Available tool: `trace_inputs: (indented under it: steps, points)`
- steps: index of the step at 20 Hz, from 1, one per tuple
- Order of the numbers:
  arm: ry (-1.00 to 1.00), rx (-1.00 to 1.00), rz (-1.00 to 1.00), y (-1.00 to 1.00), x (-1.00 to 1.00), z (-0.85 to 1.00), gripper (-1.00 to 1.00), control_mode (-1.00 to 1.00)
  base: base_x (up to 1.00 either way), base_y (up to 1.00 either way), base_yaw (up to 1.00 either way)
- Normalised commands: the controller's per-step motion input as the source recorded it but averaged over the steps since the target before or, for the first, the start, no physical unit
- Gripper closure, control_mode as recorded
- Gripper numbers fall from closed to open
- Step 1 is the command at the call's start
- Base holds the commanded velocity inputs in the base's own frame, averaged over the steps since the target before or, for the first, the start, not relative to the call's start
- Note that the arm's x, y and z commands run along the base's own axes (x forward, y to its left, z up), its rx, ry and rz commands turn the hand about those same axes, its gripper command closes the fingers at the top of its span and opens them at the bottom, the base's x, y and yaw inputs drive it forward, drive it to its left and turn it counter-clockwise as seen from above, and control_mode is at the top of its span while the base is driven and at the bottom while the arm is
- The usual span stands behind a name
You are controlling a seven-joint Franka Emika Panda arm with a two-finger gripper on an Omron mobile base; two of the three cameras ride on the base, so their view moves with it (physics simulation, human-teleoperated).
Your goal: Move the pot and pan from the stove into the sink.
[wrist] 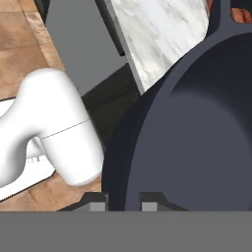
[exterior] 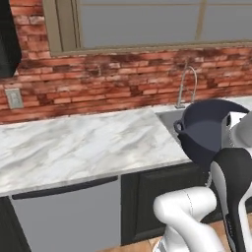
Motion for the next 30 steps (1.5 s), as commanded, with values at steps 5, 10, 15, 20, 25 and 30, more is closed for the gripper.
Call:
trace_inputs:
  steps: [5,10,15,20,25,30]
  points:
    - [0.00,0.00,0.00,0.00,0.00,0.00,1.00,1.00,0.28,-0.96,-0.09]
    - [0.00,0.00,0.00,0.00,0.00,0.00,1.00,1.00,0.23,-0.96,-0.09]
    - [0.00,0.00,0.00,0.00,0.00,0.00,1.00,1.00,0.06,-0.46,-0.04]
    - [0.00,0.00,0.00,0.00,0.00,0.00,1.00,1.00,0.22,0.00,0.00]
    - [0.00,0.00,0.00,0.00,0.00,0.00,1.00,1.00,0.68,0.15,0.00]
    - [0.00,0.00,0.00,0.00,0.00,0.00,1.00,1.00,0.63,0.12,0.00]
